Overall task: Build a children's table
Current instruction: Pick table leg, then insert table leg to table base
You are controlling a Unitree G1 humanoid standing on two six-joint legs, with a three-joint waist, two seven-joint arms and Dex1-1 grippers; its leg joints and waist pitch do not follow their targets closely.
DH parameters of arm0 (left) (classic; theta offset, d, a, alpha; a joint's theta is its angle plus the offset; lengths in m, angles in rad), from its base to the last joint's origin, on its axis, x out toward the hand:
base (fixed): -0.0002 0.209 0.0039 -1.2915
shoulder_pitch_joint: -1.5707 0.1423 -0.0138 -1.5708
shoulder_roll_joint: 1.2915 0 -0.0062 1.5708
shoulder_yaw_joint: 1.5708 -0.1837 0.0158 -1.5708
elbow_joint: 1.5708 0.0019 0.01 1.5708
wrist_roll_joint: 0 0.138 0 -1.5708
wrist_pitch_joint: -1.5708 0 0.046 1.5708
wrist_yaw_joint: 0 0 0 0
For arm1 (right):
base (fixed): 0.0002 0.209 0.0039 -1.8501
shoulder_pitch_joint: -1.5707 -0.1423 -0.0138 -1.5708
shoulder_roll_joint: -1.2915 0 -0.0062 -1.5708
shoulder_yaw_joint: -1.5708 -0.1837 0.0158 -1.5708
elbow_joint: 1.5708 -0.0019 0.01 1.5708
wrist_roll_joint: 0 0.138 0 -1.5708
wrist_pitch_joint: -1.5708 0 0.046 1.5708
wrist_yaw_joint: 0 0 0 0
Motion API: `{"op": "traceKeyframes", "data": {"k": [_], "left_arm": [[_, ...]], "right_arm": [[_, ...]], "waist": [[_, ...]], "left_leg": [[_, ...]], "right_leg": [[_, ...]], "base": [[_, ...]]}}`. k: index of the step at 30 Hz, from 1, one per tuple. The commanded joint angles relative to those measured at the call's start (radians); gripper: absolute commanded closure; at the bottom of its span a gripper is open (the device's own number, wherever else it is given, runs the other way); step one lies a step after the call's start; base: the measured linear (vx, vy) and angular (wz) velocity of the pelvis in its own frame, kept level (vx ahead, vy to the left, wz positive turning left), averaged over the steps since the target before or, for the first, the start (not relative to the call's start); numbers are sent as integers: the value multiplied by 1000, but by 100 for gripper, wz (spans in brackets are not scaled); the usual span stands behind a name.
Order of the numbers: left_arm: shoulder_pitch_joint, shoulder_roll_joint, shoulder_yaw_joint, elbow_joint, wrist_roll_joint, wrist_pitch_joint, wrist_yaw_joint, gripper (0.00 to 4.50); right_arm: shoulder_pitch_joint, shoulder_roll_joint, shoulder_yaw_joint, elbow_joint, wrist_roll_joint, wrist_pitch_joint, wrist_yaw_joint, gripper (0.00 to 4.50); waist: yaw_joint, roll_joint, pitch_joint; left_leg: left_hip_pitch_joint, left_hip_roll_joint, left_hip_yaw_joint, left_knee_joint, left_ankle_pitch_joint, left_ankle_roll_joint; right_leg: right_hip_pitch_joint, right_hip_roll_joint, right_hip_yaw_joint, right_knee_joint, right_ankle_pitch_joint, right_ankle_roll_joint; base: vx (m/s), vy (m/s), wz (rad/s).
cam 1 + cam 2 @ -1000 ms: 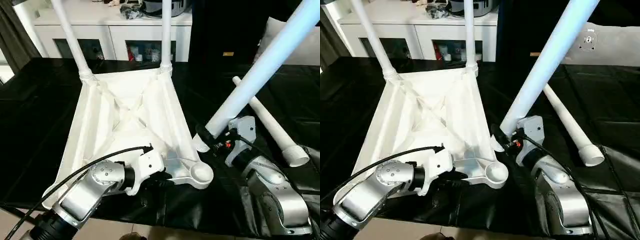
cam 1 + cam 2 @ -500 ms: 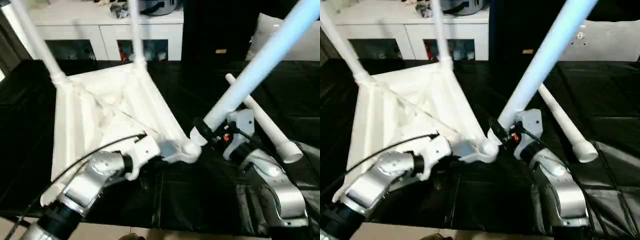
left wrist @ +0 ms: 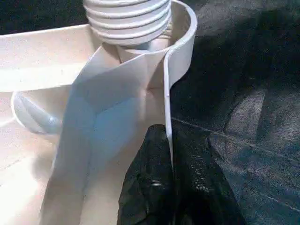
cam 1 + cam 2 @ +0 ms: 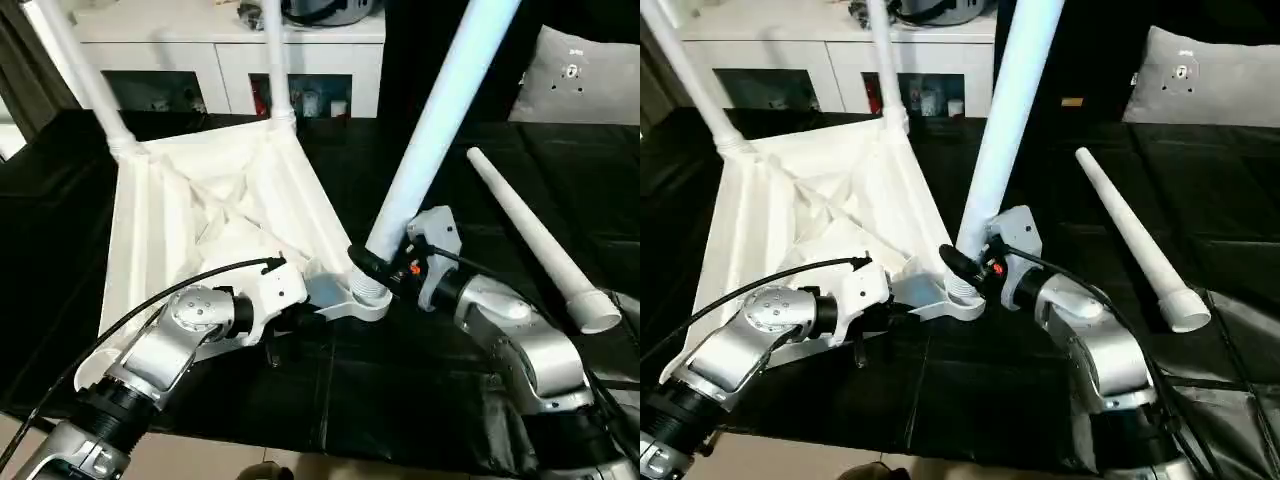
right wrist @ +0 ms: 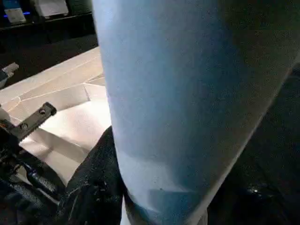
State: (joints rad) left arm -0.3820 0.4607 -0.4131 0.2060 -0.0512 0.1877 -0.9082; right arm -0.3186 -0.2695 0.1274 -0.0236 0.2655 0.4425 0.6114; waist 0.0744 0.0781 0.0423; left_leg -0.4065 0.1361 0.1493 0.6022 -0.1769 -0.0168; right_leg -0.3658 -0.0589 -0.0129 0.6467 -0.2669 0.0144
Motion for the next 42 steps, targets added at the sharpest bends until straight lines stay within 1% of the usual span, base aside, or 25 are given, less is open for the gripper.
{"op": "traceKeyframes", "data": {"k": [1, 4, 5, 6, 7, 8, 10, 12, 13, 16, 20, 21, 23, 24, 25, 26, 27, 28, 30, 31, 34, 36, 38, 40, 42], "left_arm": [[-3, -9, 46, 19, -33, -33, 3, 407], [-3, -13, 51, 31, -27, -49, 7, 384], [-4, -13, 50, 33, -22, -45, 12, 384], [-4, -13, 51, 35, -19, -40, 11, 359], [-4, -16, 52, 38, -21, -36, 7, 359], [-5, -19, 52, 41, -20, -28, 8, 359], [-6, -23, 52, 45, -15, -27, 8, 354], [-7, -25, 49, 51, -16, -29, 0, 352], [-5, -25, 47, 52, -19, -26, -8, 352], [-1, -28, 41, 55, -23, -20, -18, 352], [-3, -28, 25, 75, 11, -34, -8, 352], [-5, -29, 20, 83, 22, -39, -3, 381], [-14, -30, 9, 103, 52, -54, 12, 389], [-18, -32, 6, 110, 60, -56, 18, 394], [-23, -34, 5, 117, 65, -58, 22, 424], [-30, -37, 4, 126, 71, -62, 26, 432], [-31, -37, 3, 127, 72, -63, 26, 436], [-38, -42, 3, 139, 77, -66, 31, 442], [-40, -45, 4, 145, 81, -68, 32, 447], [-46, -44, -4, 154, 97, -74, 31, 450], [-55, -32, -27, 166, 130, -89, 24, 450], [-57, -27, -34, 169, 140, -93, 17, 450], [-62, -25, -33, 169, 139, -100, 7, 450], [-65, -19, -36, 166, 135, -124, -16, 450], [-65, -17, -36, 165, 129, -138, -32, 450]], "right_arm": [[-28, -1, 9, 25, 5, -21, 13, 262], [-38, 2, 11, 45, -1, -26, 17, 262], [-39, 3, 11, 48, -2, -26, 18, 262], [-40, 4, 11, 50, -3, -26, 19, 262], [-40, 5, 11, 53, -6, -28, 20, 262], [-38, 5, 11, 54, -8, -30, 21, 262], [-36, 4, 11, 56, -10, -33, 22, 262], [-35, 5, 9, 57, -10, -35, 21, 262], [-35, 6, 9, 56, -8, -34, 19, 262], [-35, 7, 8, 57, -7, -35, 18, 262], [-40, 9, 11, 62, -10, -36, 19, 262], [-41, 8, 12, 63, -11, -36, 21, 262], [-43, 4, 16, 65, -13, -34, 25, 262], [-44, 3, 17, 65, -14, -33, 27, 262], [-46, 1, 18, 66, -14, -31, 29, 262], [-48, -3, 20, 68, -15, -28, 33, 262], [-48, -3, 21, 68, -16, -27, 34, 262], [-51, -9, 26, 72, -19, -21, 39, 262], [-52, -12, 28, 74, -21, -18, 42, 262], [-55, -18, 30, 76, -21, -11, 48, 262], [-65, -32, 36, 79, -23, 6, 65, 262], [-72, -42, 40, 81, -24, 14, 74, 262], [-90, -60, 46, 98, -27, 39, 91, 262], [-104, -72, 45, 117, -26, 55, 106, 262], [-110, -76, 44, 125, -28, 64, 108, 262]], "waist": [[7, -24, -61], [11, -22, -62], [13, -21, -62], [14, -20, -63], [18, -20, -63], [18, -18, -64], [19, -21, -64], [21, -21, -63], [22, -19, -63], [21, -21, -62], [21, -22, -62], [21, -23, -62], [21, -25, -60], [21, -24, -60], [21, -25, -60], [20, -27, -58], [20, -26, -57], [20, -27, -55], [19, -26, -53], [19, -28, -51], [18, -28, -50], [16, -30, -50], [16, -34, -51], [18, -33, -52], [18, -35, -52]], "left_leg": [[26, 79, -23, -65, -101, 68], [27, 78, -20, -61, -97, 69], [27, 80, -21, -63, -94, 68], [27, 80, -21, -63, -94, 67], [30, 82, -22, -64, -93, 65], [29, 82, -21, -63, -93, 64], [29, 81, -21, -63, -98, 62], [29, 82, -20, -64, -107, 59], [29, 82, -21, -65, -112, 55], [29, 82, -21, -66, -122, 49], [29, 82, -21, -66, -118, 50], [28, 82, -21, -66, -119, 51], [29, 83, -21, -69, -135, 47], [30, 84, -22, -70, -138, 44], [30, 84, -21, -71, -146, 40], [30, 84, -21, -72, -158, 37], [30, 83, -22, -73, -165, 35], [32, 84, -21, -76, -194, 24], [33, 84, -21, -79, -219, 13], [35, 85, -21, -82, -245, -1], [37, 87, -23, -86, -274, -16], [34, 87, -25, -88, -274, -21], [36, 86, -23, -86, -275, -23], [35, 86, -22, -84, -264, -21], [34, 85, -21, -84, -252, -19]], "right_leg": [[31, -88, 32, -68, 106, -247], [29, -89, 32, -70, 102, -252], [28, -86, 31, -68, 109, -251], [28, -85, 31, -67, 112, -249], [26, -84, 31, -65, 126, -246], [27, -85, 31, -64, 131, -247], [27, -85, 31, -65, 136, -247], [27, -86, 32, -67, 125, -247], [27, -87, 32, -67, 116, -246], [27, -86, 32, -68, 107, -243], [27, -87, 32, -68, 108, -240], [28, -87, 32, -69, 106, -239], [27, -87, 33, -73, 76, -235], [27, -88, 33, -72, 71, -234], [27, -88, 33, -73, 60, -233], [26, -88, 33, -76, 40, -232], [26, -88, 33, -77, 27, -231], [22, -88, 34, -81, -27, -227], [20, -90, 35, -85, -70, -225], [17, -90, 37, -88, -116, -217], [14, -90, 38, -91, -154, -206], [16, -91, 38, -91, -149, -201], [14, -91, 39, -90, -138, -206], [14, -93, 39, -90, -123, -212], [15, -91, 39, -90, -104, -214]], "base": [[0, 0, 0], [0, 0, 0], [0, 0, 0], [0, 0, 0], [0, 0, 0], [0, 0, 0], [0, 0, 0], [0, 0, 0], [0, 0, 0], [0, 0, 0], [0, 0, 0], [0, 0, 0], [0, 0, 0], [0, 0, 0], [0, 0, 0], [0, 0, 0], [0, 0, 0], [0, 0, 0], [0, 0, 0], [0, 0, 0], [0, 0, 0], [0, 0, 0], [0, 0, 0], [0, 0, 0], [0, 0, 0]]}}
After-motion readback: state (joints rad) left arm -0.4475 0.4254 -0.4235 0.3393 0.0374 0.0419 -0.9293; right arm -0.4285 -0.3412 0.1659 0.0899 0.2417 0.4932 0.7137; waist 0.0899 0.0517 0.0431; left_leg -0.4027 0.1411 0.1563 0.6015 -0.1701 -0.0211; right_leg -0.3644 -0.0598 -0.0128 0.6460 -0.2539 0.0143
